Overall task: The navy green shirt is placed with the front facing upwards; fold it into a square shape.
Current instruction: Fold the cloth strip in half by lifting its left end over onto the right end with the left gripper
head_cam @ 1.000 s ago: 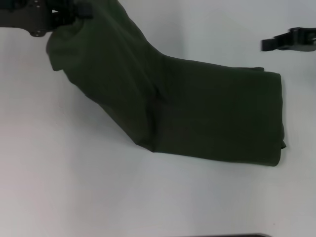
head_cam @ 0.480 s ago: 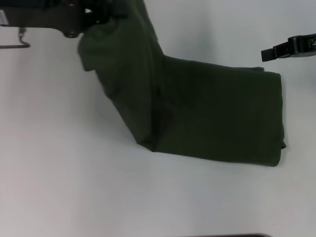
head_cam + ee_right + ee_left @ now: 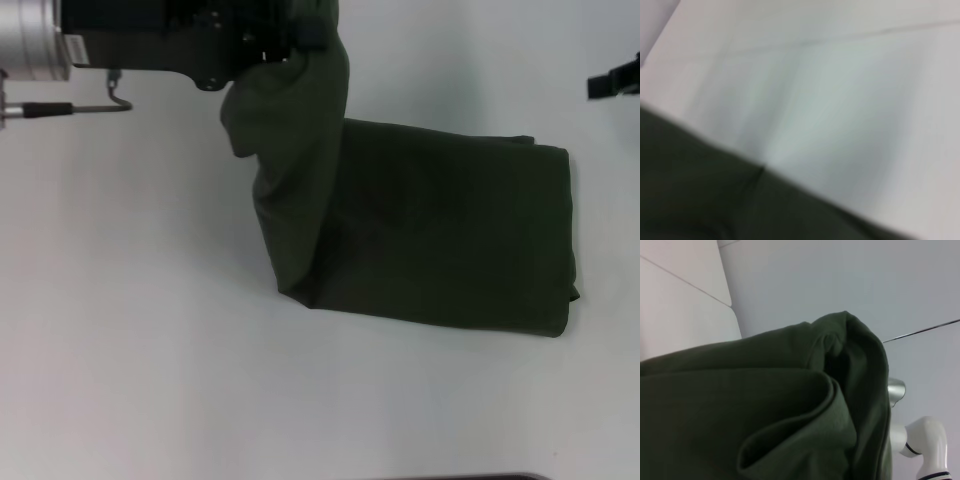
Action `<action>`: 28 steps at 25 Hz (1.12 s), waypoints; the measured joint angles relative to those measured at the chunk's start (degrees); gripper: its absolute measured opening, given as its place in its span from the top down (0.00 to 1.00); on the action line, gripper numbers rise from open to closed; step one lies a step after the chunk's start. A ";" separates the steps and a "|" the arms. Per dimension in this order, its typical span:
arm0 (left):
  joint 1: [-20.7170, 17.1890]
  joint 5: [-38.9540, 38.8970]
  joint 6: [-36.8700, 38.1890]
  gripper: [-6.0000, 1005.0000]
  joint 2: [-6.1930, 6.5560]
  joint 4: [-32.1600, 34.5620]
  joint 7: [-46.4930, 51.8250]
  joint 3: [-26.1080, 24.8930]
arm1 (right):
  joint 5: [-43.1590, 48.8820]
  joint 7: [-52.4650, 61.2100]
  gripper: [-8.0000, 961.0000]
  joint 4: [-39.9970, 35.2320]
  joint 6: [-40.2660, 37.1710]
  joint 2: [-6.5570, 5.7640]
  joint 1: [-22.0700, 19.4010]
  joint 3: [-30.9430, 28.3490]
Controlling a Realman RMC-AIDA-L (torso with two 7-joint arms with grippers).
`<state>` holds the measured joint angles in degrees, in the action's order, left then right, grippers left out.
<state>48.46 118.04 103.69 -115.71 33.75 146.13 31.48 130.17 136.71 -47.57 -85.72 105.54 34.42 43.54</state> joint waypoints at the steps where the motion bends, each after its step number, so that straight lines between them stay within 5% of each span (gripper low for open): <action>1: -0.11 -0.02 -0.50 0.88 -0.41 -0.06 -0.06 0.12 | 0.08 0.26 0.96 -0.23 0.96 0.00 -0.09 -1.50; 7: 0.04 -0.05 -3.46 0.88 -2.62 -3.07 -1.17 1.54 | 0.12 0.77 0.96 -0.93 1.71 0.12 0.36 -2.43; 13: 1.31 -0.09 -6.12 0.88 -6.42 -4.28 -2.07 3.58 | 0.16 0.83 0.96 -1.00 1.77 0.41 1.32 -2.48; 15: 1.31 -0.09 -6.12 0.88 -6.42 -4.28 -2.07 3.58 | 0.16 0.99 0.96 -1.02 1.71 0.44 1.50 -2.51; 16: 2.04 -0.09 -7.26 0.88 -7.70 -4.39 -2.18 4.15 | 0.16 1.21 0.96 -1.11 1.68 0.44 1.52 -2.55; 28: 4.29 -0.12 -15.95 0.88 -8.41 -10.97 -3.78 5.48 | 0.00 1.62 0.96 -1.32 1.72 0.49 1.65 -2.76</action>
<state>52.76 117.91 87.73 -124.12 22.79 142.35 36.96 130.17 138.33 -48.88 -84.01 106.03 36.07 40.78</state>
